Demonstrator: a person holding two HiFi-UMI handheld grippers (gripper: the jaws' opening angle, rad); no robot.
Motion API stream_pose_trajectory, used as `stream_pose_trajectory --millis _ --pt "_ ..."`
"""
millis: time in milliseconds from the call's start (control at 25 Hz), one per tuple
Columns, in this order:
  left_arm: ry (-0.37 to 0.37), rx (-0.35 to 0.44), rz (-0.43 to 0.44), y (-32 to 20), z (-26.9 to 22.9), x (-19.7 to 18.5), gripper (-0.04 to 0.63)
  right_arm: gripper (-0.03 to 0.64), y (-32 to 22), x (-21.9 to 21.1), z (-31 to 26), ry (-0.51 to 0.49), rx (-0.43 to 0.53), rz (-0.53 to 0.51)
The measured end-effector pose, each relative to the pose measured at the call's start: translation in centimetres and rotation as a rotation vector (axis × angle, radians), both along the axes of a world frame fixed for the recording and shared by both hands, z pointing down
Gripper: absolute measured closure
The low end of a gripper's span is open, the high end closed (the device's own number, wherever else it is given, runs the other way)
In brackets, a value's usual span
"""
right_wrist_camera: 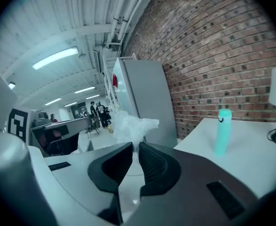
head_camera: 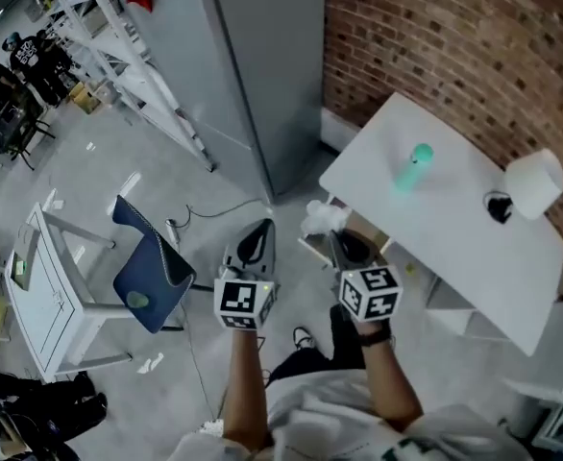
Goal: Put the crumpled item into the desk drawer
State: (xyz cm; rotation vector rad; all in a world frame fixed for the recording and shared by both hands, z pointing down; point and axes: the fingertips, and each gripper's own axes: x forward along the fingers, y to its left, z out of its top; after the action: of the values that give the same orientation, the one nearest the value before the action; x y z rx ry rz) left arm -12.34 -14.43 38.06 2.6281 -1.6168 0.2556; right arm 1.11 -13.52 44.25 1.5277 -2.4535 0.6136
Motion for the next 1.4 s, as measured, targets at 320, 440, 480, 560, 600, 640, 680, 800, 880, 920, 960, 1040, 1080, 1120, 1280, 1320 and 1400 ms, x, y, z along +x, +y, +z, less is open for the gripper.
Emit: stream_pose_trajectory --millis 320,440,480,560,600,640,680,800,880,920,960,1040,1080,1120,1280,1320,1400 --pt "0.076 -0.116 0.087 -4.7 7.9 6.1 0.598 0.584 -3.5 5.3 7.5 0.001 -0.116 0.065" --pt "0.083 -0.158 0.114 -5.3 10.8 7.9 0.598 0.584 -3.9 6.5 10.7 0.009 -0.175 0.064" --pt "0.085 -0.17 0.122 -5.6 11.7 8.3 0.598 0.584 -4.1 6.8 11.8 0.01 -0.193 0.068" --pt "0.091 -0.19 0.126 -6.1 13.4 8.7 0.6 0.584 -4.2 7.2 13.8 0.025 -0.227 0.067" --pt "0.094 -0.198 0.127 -6.2 14.2 8.8 0.598 0.584 -4.1 7.2 14.9 0.04 -0.24 0.059" --pt "0.095 -0.205 0.129 -6.4 15.0 9.0 0.598 0.584 -4.1 7.1 15.9 0.056 -0.252 0.05" --pt "0.097 -0.21 0.133 -6.6 15.8 9.1 0.598 0.584 -4.2 7.1 16.9 0.071 -0.264 0.042" --pt "0.095 -0.231 0.15 -7.1 18.1 9.6 0.598 0.584 -4.4 7.2 19.9 0.118 -0.292 0.019" --pt "0.09 -0.25 0.163 -7.2 19.8 9.7 0.6 0.585 -4.8 7.2 21.8 0.171 -0.297 -0.007" --pt "0.091 -0.256 0.169 -7.3 20.6 9.7 0.6 0.584 -4.9 7.2 22.8 0.198 -0.302 -0.021" --pt "0.095 -0.261 0.173 -7.4 21.3 9.7 0.598 0.584 -5.1 7.3 23.7 0.221 -0.309 -0.033" --pt "0.104 -0.268 0.178 -7.8 22.7 9.5 0.598 0.584 -5.6 7.4 25.6 0.257 -0.325 -0.051" --pt "0.104 -0.271 0.178 -8.0 23.5 9.4 0.598 0.584 -5.9 7.4 26.6 0.271 -0.33 -0.06" --pt "0.103 -0.268 0.18 -8.2 24.1 9.4 0.598 0.584 -6.2 7.4 27.5 0.283 -0.333 -0.07" --pt "0.109 -0.259 0.192 -9.1 26.3 9.3 0.6 0.584 -6.9 7.3 31.5 0.317 -0.358 -0.114" --pt "0.115 -0.267 0.187 -9.2 27.1 9.2 0.598 0.584 -7.1 7.3 32.6 0.333 -0.366 -0.127" --pt "0.135 -0.277 0.171 -9.7 28.7 8.7 0.598 0.584 -7.5 7.1 34.7 0.36 -0.377 -0.15"
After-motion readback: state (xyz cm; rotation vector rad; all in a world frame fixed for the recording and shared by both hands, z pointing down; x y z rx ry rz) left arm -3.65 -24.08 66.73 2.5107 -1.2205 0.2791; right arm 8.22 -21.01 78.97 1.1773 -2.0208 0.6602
